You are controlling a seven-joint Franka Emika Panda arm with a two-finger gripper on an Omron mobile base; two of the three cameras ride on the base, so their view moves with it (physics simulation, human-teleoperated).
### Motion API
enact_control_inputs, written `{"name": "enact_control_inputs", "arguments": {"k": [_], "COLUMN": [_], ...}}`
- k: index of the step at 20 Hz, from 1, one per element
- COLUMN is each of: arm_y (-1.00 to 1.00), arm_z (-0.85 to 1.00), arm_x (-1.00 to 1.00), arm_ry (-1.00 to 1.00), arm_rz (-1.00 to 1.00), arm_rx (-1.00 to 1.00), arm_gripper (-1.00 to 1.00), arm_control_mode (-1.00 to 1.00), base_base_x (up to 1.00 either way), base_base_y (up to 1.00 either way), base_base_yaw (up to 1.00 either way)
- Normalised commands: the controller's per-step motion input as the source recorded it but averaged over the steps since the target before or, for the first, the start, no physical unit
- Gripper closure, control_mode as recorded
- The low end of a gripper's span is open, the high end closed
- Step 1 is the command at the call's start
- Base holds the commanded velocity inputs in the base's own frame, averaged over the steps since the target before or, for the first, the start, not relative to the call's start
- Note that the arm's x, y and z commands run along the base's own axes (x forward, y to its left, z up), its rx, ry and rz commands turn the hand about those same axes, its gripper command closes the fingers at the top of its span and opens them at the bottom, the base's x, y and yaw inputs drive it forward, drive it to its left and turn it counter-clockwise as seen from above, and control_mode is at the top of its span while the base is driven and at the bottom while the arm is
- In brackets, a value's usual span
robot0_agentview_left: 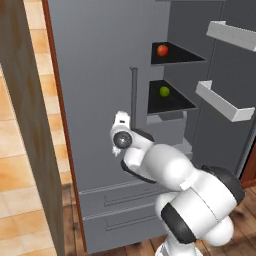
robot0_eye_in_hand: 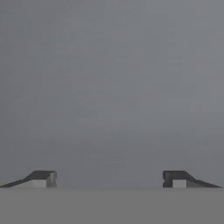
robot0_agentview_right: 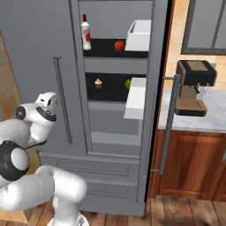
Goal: Place the tupperware on the top shelf of the fridge. Make space for the tupperware among the existing items by rearranging them on the shelves if needed. Close the fridge door when finished.
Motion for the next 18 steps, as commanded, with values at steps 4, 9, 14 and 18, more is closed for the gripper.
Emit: {"name": "enact_control_inputs", "arguments": {"k": [4, 9, 14, 18], "arm_y": [0.39, -0.18, -0.85, -0.96], "arm_z": [1.00, 0.98, 0.98, 0.74], "arm_x": [-0.64, -0.78, -0.49, -0.85], "arm_ry": [-0.21, -0.14, 0.00, -0.01], "arm_rz": [0.10, -0.04, -0.15, -0.22], "arm_rx": [0.00, 0.04, 0.09, 0.11], "arm_gripper": [-1.00, -1.00, -1.00, -1.00], "arm_control_mode": [-1.00, -1.00, -1.00, -1.00], "base_base_x": [0.00, 0.00, 0.00, 0.00], "base_base_y": [0.00, 0.00, 0.00, 0.00], "base_base_yaw": [0.00, 0.00, 0.00, 0.00]}}
